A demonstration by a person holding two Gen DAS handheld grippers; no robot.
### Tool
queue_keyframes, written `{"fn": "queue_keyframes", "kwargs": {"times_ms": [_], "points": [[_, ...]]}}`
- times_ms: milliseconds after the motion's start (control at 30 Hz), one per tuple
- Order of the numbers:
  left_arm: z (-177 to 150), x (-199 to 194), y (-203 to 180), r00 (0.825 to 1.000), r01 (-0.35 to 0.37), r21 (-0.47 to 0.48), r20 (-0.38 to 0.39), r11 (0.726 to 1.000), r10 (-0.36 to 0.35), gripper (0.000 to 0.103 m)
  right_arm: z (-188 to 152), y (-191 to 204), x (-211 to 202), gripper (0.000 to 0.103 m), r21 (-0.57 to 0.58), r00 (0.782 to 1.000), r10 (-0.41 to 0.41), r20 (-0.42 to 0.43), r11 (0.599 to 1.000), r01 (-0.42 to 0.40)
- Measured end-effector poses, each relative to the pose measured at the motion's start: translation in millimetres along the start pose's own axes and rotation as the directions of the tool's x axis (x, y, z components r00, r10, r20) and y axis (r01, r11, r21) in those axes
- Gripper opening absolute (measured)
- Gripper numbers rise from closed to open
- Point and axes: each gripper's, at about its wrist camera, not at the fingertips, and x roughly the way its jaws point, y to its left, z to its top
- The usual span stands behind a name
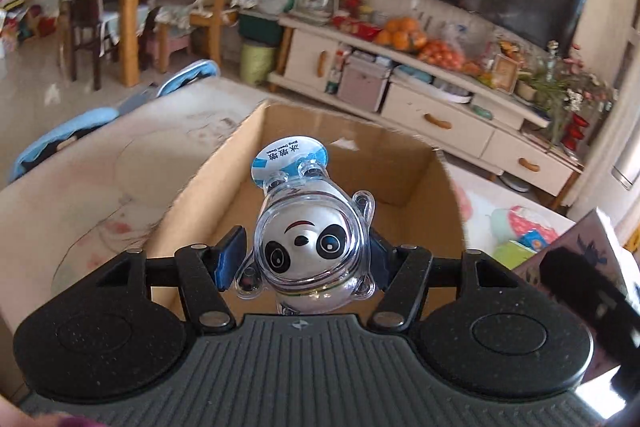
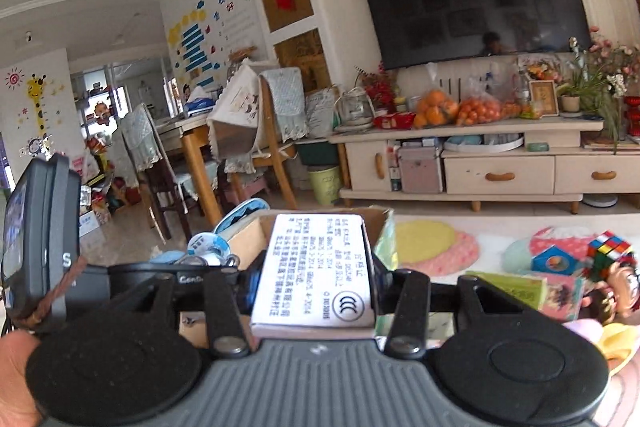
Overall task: Organize rigid objects
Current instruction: 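Open left tool over cardboard box while right tool drops pink box inside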
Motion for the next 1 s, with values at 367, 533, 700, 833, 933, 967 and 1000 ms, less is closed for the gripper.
{"fn": "queue_keyframes", "kwargs": {"times_ms": [367,533,700,833,933,967,1000], "points": [[3.7,-0.3,15.8,0.999,-0.030,-0.058,-0.015,0.998,0.029,0.061,-18.1,23.7,13.4,0.051,-0.035,0.999,0.036,-0.035,0.999,-0.037],[4.6,4.1,11.0,1.000,-0.028,-0.062,-0.007,0.998,0.028,0.071,-22.5,28.4,8.1,0.069,-0.033,0.998,0.058,-0.029,0.998,-0.059],[2.1,3.7,5.2,0.999,-0.030,-0.034,0.018,0.999,0.030,0.095,-27.4,31.8,-7.1,0.082,-0.103,1.000,0.002,0.006,0.995,-0.001],[-0.4,-0.4,-0.3,0.999,-0.016,-0.005,0.049,1.000,0.016,0.103,-32.4,24.8,-19.0,0.088,-0.119,0.998,-0.056,0.019,0.991,0.058],[-4.2,-4.4,-6.0,0.997,0.004,0.030,0.076,1.000,-0.006,0.103,-39.1,18.1,-28.8,0.090,-0.129,0.994,-0.103,0.019,0.986,0.105],[-5.5,-5.5,-7.4,0.997,0.015,0.036,0.081,0.999,-0.018,0.103,-42.0,17.1,-31.8,0.091,-0.142,0.993,-0.118,0.019,0.983,0.120],[-6.5,-6.4,-8.2,0.996,0.025,0.040,0.085,0.999,-0.028,0.103,-44.3,15.5,-33.2,0.094,-0.161,0.991,-0.136,0.018,0.977,0.137]]}}
